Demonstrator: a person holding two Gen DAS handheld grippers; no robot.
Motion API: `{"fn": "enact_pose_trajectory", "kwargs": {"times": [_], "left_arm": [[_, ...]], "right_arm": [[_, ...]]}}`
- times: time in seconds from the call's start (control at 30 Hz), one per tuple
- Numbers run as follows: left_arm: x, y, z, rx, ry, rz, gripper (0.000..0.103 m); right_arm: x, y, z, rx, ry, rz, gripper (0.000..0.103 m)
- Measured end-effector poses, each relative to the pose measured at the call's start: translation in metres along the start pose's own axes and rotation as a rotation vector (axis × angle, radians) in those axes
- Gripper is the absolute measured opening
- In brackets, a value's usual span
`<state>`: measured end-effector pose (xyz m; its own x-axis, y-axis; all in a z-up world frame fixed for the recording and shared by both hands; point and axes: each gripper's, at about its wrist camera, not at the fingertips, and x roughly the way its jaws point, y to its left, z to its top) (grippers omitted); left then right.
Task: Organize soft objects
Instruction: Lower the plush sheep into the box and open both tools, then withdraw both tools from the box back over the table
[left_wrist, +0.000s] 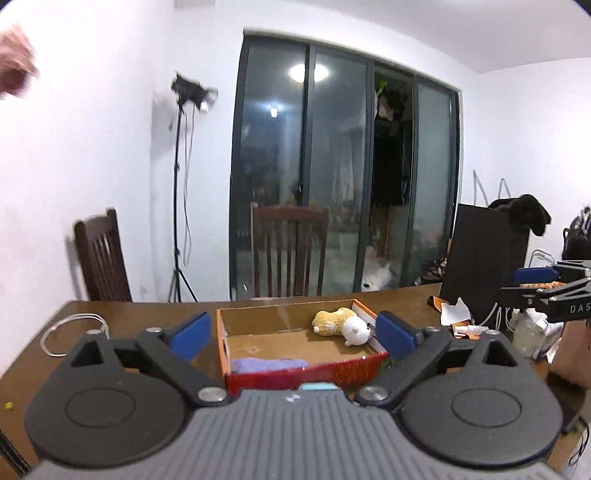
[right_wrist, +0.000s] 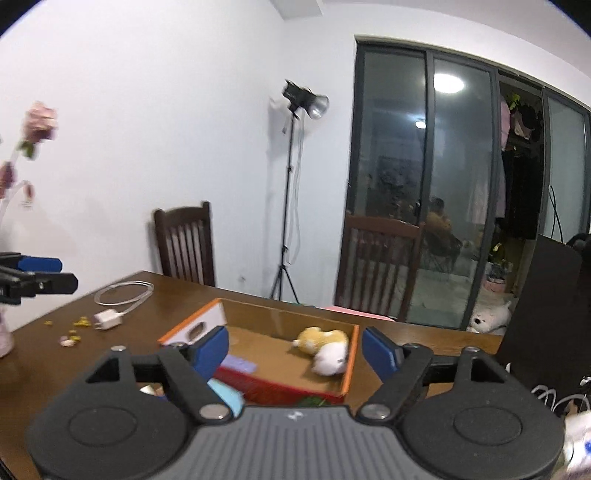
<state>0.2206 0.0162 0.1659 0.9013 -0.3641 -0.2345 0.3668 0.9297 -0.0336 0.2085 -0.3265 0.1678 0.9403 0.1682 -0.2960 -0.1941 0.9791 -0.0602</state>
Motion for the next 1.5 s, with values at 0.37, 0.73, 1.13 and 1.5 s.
{"fn": "enact_pose_trajectory", "kwargs": {"times": [0.37,0.73,1.13,1.5], "left_arm": [[-0.132,-0.031,-0.082,0.026,-0.139,0.079,0.103],[-0.17,-0.022,-0.111,0.011,-0.14,0.163,0.103],[-0.115,-0.008,-0.145,-0.083,0.026,0.132,0.103],[-0.008,0.015,-0.145,-0.13,0.147,0.126,0.103]], "right_arm": [[-0.132,0.043,-0.075,-0.01,-0.122,0.008,0.096],[-0.179,0.065,-0.136,0.039,-0.114,-0.015,0.1],[-0.129,0.068,-0.164,0.113,-0.037,-0.003,0.1],[-0.039,0.064,-0.17,0.131,0.083,0.033,0.088]]}}
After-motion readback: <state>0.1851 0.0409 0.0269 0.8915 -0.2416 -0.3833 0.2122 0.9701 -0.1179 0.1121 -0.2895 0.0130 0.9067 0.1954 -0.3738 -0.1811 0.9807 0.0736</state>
